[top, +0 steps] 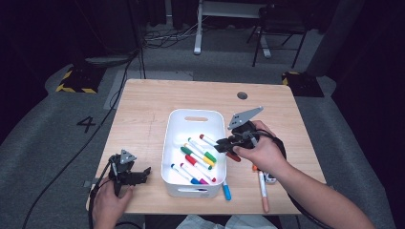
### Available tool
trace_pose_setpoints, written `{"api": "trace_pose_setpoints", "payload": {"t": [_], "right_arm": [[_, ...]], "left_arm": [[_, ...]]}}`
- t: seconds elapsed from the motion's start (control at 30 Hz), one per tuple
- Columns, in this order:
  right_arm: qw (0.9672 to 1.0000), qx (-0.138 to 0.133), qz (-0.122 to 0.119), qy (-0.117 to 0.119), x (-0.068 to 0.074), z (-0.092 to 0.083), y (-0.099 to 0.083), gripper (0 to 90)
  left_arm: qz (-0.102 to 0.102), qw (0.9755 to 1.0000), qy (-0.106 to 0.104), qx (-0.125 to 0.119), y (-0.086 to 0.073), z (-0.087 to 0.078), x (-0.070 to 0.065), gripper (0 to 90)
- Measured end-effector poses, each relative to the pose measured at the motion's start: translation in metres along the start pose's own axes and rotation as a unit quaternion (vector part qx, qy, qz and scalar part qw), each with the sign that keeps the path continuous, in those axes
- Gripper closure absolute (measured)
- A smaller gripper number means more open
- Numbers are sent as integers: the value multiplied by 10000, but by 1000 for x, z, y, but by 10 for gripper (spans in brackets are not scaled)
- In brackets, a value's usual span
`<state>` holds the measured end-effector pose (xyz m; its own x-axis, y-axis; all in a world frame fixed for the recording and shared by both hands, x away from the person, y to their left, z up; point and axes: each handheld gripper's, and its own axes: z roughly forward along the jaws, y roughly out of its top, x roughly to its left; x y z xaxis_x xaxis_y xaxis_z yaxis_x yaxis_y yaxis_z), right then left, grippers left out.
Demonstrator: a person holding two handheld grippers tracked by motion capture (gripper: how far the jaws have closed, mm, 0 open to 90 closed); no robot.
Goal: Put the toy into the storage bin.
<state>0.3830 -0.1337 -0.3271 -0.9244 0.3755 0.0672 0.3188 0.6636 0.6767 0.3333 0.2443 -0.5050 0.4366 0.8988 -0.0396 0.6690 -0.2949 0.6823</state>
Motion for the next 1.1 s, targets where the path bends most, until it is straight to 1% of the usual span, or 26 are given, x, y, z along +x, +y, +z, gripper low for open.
{"api": "trace_pose_setpoints", "payload": {"t": [0.13, 0.27, 0.3, 0.33, 0.53, 0.57, 0.63, 0.67, 0.83, 0.87, 1.0, 1.1], "right_arm": [[10000, 32, -77, 1, 1, 11, 9, 766], [10000, 22, -48, 14, -1, 18, 20, 766], [10000, 22, -48, 14, -1, 18, 20, 766], [10000, 42, -47, -16, -2, 20, 24, 766], [10000, 50, -44, -4, -4, 27, 31, 766], [9999, 55, -91, -16, -5, 28, 32, 766], [9999, 83, -86, -6, -5, 31, 33, 766], [9998, 97, -144, -21, -6, 32, 34, 766], [9996, 227, -148, -31, -6, 37, 34, 766], [9995, 238, -183, -67, -6, 38, 34, 767], [9995, 269, -170, -49, -5, 42, 33, 767], [9993, 301, -214, -71, -5, 45, 33, 766]], "left_arm": [[7, 10000, 10, 14, 0, 0, 0, 116], [13, 10000, 22, 9, 0, 0, 0, 116], [11, 10000, 22, 8, 1, 0, 0, 116], [12, 10000, 24, 8, 1, 0, 0, 116], [6, 10000, 19, 13, 1, 0, 0, 116], [7, 10000, 18, 13, 1, 0, 0, 116], [11, 10000, 24, 9, 1, 0, 0, 116], [5, 10000, 16, 14, 1, 0, 0, 116], [6, 10000, 19, 12, 1, 0, 0, 116], [6, 10000, 19, 14, 1, 0, 0, 116], [11, 10000, 26, 9, 1, 0, 0, 116], [6, 10000, 19, 13, 1, 0, 0, 116]]}}
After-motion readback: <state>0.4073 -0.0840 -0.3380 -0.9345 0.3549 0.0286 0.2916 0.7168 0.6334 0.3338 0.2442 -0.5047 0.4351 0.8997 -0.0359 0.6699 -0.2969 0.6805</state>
